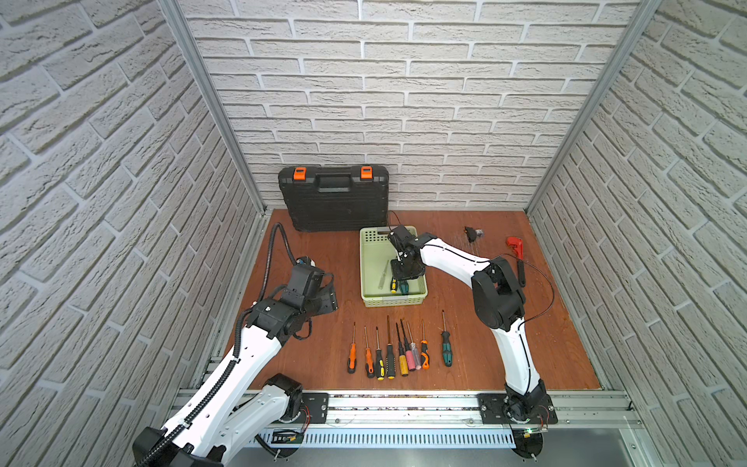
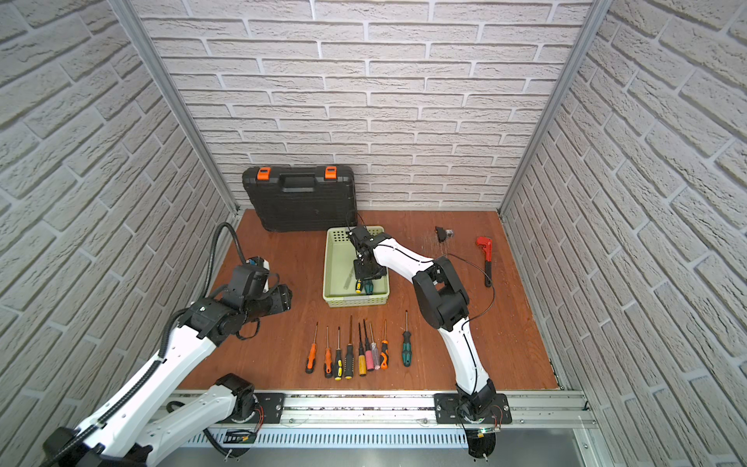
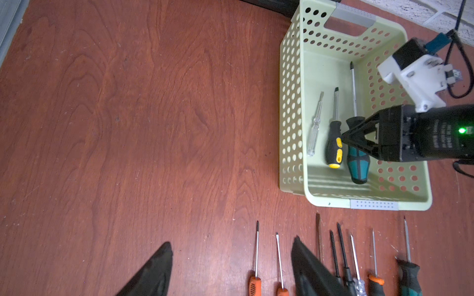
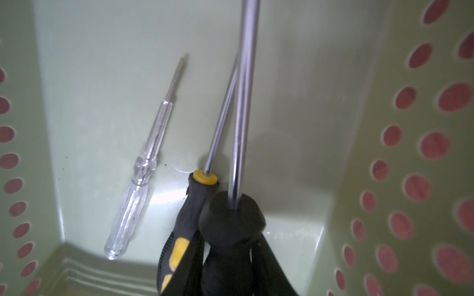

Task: Put the screwdriver in the bin
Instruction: Place the screwdriver into the bin.

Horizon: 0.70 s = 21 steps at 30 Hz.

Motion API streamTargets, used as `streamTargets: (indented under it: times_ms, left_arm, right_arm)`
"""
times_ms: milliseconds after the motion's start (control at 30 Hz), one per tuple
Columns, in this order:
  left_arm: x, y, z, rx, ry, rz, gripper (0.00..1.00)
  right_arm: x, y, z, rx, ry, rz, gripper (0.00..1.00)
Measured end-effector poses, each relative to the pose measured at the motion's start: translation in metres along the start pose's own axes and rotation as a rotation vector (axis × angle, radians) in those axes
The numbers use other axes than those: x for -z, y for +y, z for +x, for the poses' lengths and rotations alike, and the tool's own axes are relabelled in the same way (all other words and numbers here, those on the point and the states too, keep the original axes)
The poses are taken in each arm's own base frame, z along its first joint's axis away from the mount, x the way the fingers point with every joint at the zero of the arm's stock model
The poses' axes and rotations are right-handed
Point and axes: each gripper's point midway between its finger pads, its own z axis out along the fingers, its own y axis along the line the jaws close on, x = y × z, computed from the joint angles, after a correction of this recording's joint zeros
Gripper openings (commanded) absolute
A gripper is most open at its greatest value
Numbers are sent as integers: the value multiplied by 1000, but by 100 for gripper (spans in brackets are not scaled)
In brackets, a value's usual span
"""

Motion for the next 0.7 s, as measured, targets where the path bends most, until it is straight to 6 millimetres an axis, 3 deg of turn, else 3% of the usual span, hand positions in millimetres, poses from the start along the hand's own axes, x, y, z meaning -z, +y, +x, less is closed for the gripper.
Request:
streamTargets:
  times_ms: [167, 267, 400, 567, 700]
  left_arm:
    - [0, 1, -1, 4, -1, -4, 73]
    - [0, 1, 0, 2, 1, -4, 73]
    - [-3, 0, 1, -5, 18, -2, 73]
    - [-7, -5, 6, -12, 58, 11, 72]
    - [-10, -9, 15, -16, 120, 27, 68]
  right_arm:
    - [-2, 0, 0, -4, 3, -2, 14]
    - [-2, 0, -1, -5, 3, -2, 29]
    - [-2, 0, -1, -6, 5, -5, 32]
    - [-2, 0, -1, -3, 3, -7, 44]
    - [7, 2, -4, 1, -15, -15, 44]
